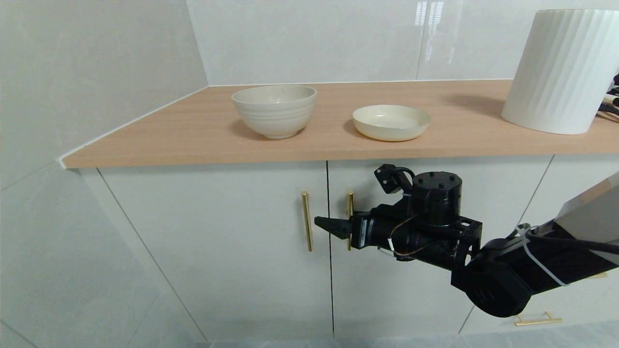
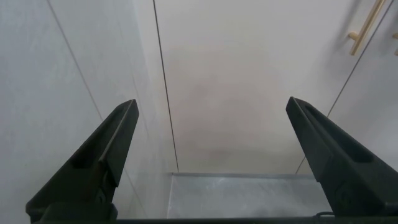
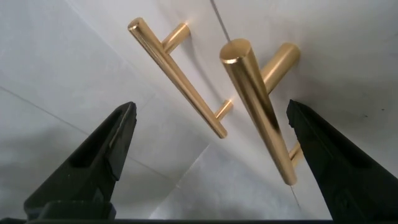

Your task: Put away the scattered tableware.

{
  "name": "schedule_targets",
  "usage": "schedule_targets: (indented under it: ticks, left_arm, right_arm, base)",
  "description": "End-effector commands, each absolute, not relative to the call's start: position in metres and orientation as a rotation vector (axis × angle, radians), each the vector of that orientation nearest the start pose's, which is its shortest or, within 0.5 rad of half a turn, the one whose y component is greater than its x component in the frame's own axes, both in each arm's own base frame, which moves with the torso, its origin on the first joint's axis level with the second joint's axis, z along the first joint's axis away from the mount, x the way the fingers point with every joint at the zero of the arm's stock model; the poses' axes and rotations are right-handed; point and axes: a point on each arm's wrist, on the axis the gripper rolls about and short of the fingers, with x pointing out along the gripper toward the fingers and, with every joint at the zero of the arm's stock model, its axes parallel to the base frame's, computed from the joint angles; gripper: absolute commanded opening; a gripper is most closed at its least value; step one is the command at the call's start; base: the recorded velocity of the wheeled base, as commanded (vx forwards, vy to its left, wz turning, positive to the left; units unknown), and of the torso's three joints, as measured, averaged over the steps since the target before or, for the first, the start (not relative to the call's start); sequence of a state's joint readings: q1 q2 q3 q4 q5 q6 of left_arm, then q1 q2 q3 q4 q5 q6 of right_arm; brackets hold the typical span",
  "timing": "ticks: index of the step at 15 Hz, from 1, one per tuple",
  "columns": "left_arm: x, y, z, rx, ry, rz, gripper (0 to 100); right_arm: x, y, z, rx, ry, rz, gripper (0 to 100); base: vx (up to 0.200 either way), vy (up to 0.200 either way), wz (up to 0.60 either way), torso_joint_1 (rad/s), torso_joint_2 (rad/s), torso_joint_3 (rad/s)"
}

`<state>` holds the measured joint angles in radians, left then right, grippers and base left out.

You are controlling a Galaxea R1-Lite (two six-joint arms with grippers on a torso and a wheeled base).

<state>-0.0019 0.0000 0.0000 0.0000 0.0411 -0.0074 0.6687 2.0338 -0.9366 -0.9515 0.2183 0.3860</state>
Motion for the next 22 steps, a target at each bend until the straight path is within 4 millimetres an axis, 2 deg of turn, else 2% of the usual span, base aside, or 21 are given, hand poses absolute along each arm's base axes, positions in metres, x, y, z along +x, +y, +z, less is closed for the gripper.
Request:
schedule_targets:
  ticks: [1,4,6,13,15,18,20,22]
  left_arm:
    - [-0.023,0.001,0.075,-0.008,0.0,0.04,100]
    - [-0.023,0.001,0.076,-0.008,-0.002,0.04,100]
    - [-0.023,0.001,0.075,-0.008,0.0,0.04,100]
    - [-0.023,0.001,0.075,-0.008,0.0,0.04,100]
    - [-0.023,0.001,0.075,-0.008,0.0,0.04,100]
    - [-0.023,0.001,0.076,0.073,-0.006,0.039,100]
    - [-0.029,0.0,0.103,0.157,-0.101,0.013,100]
    - [-0.024,-0.002,0.14,0.181,-0.02,-0.089,100]
  right_arm:
    - [0.296,0.24,0.134,0.329,0.31,0.846,100]
    - [0.291,0.238,0.138,0.387,0.354,0.917,100]
    - [0.287,0.237,0.133,0.393,0.398,0.984,100]
    - [0.276,0.23,0.125,0.383,0.463,1.04,100]
    - [0.272,0.227,0.125,0.382,0.473,1.064,100]
    - [0.258,0.218,0.136,0.384,0.462,1.085,100]
    - [0.249,0.216,0.139,0.381,0.467,1.12,100]
    - [0.24,0.214,0.14,0.376,0.477,1.137,100]
  base:
    - [0.0,0.0,0.0,0.0,0.0,0.0]
    - [0.0,0.0,0.0,0.0,0.0,0.0]
    - [0.0,0.0,0.0,0.0,0.0,0.0]
    - [0.0,0.0,0.0,0.0,0.0,0.0]
    - [0.0,0.0,0.0,0.0,0.0,0.0]
    - [0.0,0.0,0.0,0.0,0.0,0.0]
    - [0.0,0.0,0.0,0.0,0.0,0.0]
    - [0.0,0.0,0.0,0.0,0.0,0.0]
